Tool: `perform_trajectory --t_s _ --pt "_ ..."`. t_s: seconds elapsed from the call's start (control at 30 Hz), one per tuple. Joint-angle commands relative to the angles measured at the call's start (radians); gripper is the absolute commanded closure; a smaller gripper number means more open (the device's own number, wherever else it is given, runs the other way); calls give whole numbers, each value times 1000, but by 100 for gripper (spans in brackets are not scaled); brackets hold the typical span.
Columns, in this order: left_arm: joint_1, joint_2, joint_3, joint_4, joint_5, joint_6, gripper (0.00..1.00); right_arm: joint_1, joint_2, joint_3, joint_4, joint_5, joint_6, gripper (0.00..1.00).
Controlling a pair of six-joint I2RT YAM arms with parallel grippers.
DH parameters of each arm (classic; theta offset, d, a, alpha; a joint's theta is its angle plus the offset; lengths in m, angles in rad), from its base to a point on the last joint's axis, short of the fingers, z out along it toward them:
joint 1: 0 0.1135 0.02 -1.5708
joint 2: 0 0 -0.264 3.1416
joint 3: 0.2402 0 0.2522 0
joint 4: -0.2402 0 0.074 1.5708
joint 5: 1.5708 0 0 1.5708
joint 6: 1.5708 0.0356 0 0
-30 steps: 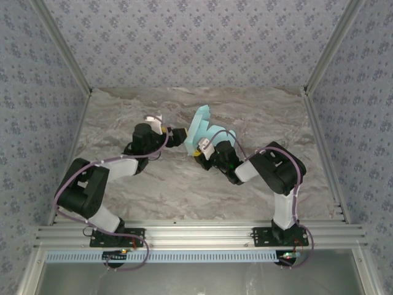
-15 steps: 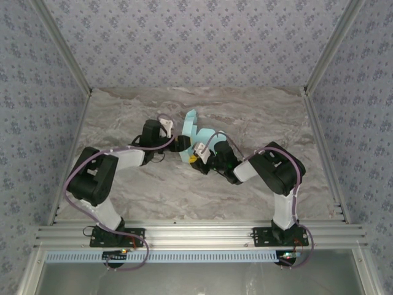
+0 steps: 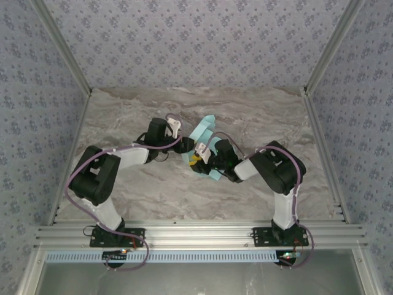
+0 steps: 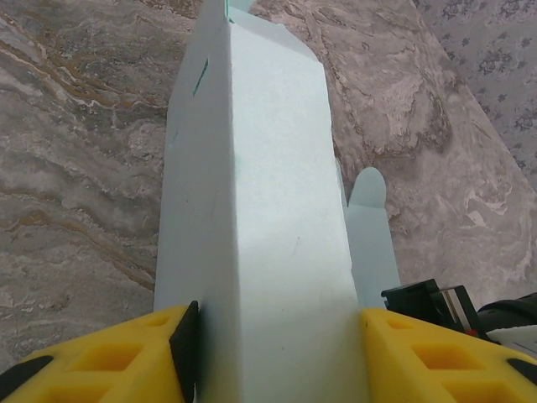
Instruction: Fold the paper box
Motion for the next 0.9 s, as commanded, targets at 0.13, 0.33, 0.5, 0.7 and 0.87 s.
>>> perform_trajectory --t_s 0.13,0.33,0.5,0.7,0.87 --pt "-9 43 6 -53 11 -6 51 45 -39 -28 75 130 12 50" --pt "-20 47 1 -44 18 -19 51 61 -34 14 74 206 32 49" --pt "-21 36 -20 -21 28 -42 51 67 -23 23 86 214 47 57" --pt "-20 23 -32 -32 77 -59 51 85 -23 53 69 183 46 67" --pt "-7 6 -37 -48 119 -62 50 90 -35 51 49 100 1 72"
